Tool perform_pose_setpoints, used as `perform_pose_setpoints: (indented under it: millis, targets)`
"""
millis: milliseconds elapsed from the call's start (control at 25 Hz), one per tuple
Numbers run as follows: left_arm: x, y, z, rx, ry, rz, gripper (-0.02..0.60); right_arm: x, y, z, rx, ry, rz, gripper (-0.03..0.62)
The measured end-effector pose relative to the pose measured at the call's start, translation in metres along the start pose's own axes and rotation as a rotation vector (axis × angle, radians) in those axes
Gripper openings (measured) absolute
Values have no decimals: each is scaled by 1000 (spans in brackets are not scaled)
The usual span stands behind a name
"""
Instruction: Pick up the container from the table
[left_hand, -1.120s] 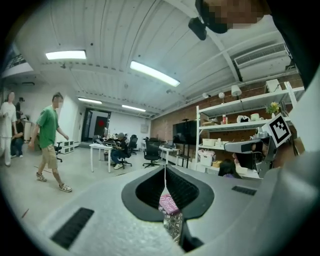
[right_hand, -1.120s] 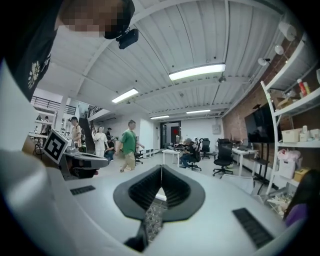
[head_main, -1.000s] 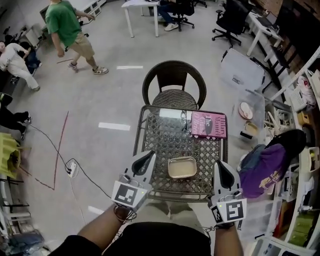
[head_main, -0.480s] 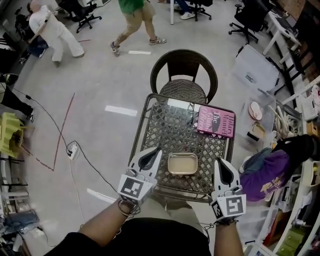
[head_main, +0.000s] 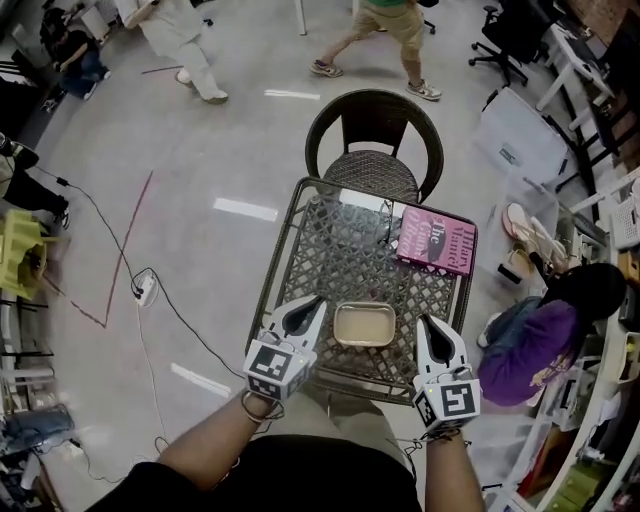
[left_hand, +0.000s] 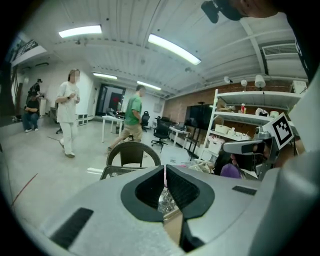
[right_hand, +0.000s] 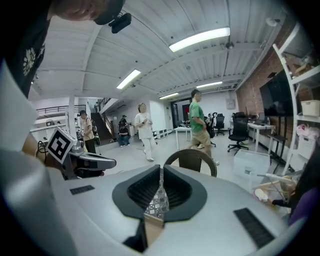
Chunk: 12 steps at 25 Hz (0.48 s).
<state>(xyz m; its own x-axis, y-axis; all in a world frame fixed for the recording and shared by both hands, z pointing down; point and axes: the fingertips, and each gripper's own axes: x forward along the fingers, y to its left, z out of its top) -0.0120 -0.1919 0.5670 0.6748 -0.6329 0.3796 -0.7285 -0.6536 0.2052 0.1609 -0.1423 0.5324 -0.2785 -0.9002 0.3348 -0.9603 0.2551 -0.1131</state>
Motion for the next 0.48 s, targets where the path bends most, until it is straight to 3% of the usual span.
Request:
perform_pose_setpoints:
  millis: [480]
  targets:
    - [21,-7,-72,-60,146,-23,17,18,-7,-77,52,135,10,14]
